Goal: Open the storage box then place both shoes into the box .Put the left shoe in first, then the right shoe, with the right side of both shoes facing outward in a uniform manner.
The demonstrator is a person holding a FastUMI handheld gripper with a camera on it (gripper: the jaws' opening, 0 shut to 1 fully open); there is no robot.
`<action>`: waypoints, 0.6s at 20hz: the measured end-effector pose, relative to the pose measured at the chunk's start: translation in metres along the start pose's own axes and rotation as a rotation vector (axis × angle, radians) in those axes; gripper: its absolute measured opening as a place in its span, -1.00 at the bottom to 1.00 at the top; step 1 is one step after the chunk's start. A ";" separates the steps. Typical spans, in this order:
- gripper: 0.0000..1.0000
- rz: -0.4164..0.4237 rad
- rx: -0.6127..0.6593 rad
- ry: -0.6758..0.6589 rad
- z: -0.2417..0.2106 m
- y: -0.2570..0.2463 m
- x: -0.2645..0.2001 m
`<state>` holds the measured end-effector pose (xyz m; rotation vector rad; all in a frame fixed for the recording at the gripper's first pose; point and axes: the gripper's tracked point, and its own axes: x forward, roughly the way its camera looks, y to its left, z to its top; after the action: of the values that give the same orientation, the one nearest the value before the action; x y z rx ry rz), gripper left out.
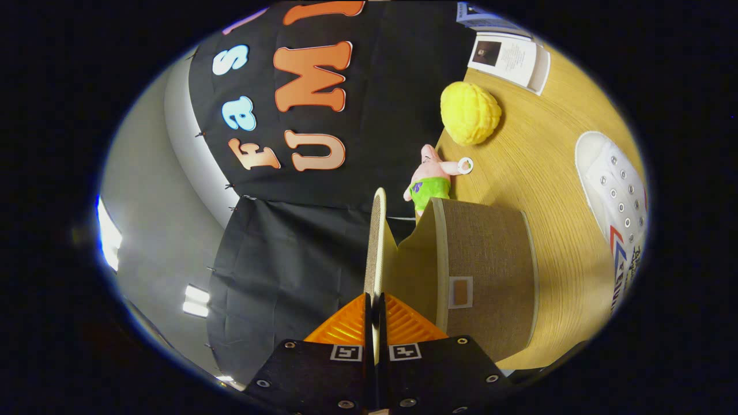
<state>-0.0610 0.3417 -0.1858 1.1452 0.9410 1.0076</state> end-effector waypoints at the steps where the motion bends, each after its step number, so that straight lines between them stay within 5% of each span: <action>1: -0.97 -0.023 -0.021 -0.006 0.002 0.005 0.001; 12: -0.95 -0.069 -0.212 0.019 -0.020 0.102 0.055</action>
<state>-0.0788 0.4118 -0.0933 0.9219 0.8603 1.0372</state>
